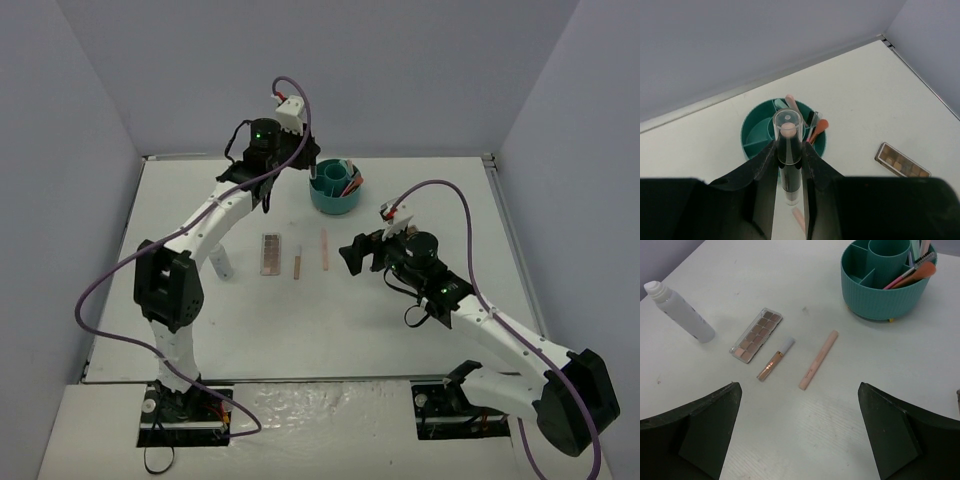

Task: Organize the makeup

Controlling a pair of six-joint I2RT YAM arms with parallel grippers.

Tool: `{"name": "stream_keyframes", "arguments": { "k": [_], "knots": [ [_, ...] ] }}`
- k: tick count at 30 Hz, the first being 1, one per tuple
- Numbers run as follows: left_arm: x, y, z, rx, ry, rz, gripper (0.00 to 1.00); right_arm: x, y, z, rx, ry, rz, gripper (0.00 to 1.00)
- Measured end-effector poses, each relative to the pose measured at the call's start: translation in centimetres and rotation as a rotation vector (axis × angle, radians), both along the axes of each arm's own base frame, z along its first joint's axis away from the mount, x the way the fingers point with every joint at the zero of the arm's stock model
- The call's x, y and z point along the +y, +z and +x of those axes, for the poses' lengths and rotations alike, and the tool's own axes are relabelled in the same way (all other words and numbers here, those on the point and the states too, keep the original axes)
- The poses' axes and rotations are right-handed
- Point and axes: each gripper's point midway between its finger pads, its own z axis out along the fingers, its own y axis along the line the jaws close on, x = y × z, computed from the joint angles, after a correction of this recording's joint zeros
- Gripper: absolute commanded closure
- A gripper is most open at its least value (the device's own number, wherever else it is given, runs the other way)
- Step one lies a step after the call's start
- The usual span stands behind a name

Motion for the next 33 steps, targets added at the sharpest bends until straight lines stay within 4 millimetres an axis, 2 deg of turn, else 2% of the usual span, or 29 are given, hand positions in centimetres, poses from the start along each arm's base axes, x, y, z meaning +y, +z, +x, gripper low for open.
{"name": "stream_keyframes", "arguments": {
  "k": [2,7,13,17,23,33],
  "knots": [
    [-0.9,-0.2,1.6,-0.029,-0.033,0.020,1.00,-0.3,-0.4,0.0,0.011,-0.015,-0.011,0.00],
    [-2.4,-2.5,4.8,-0.057,-0.099,0.066,1.00,-1.0,-1.1,0.2,0.028,-0.052,-0.034,0.00],
    [-2.8,-6.3,7.6,-0.058,-0.118,0.121,1.00,-1.5,-1.9,0.2,0.045,-0.070,-0.050,0.00],
    [-3.1,-7.8,8.8,-0.062,-0.131,0.141,1.00,-1.7,-2.4,0.1,0.058,-0.072,-0.059,0.00],
    [-3.3,-8.2,10.0,-0.094,-0.136,0.137,0.98,-1.9,-3.2,-0.2,0.075,-0.071,-0.079,0.00],
    [-2.7,-7.4,11.9,-0.182,-0.113,0.102,0.98,-2.0,-3.3,-0.2,0.076,-0.067,-0.087,0.00]
  ]
}}
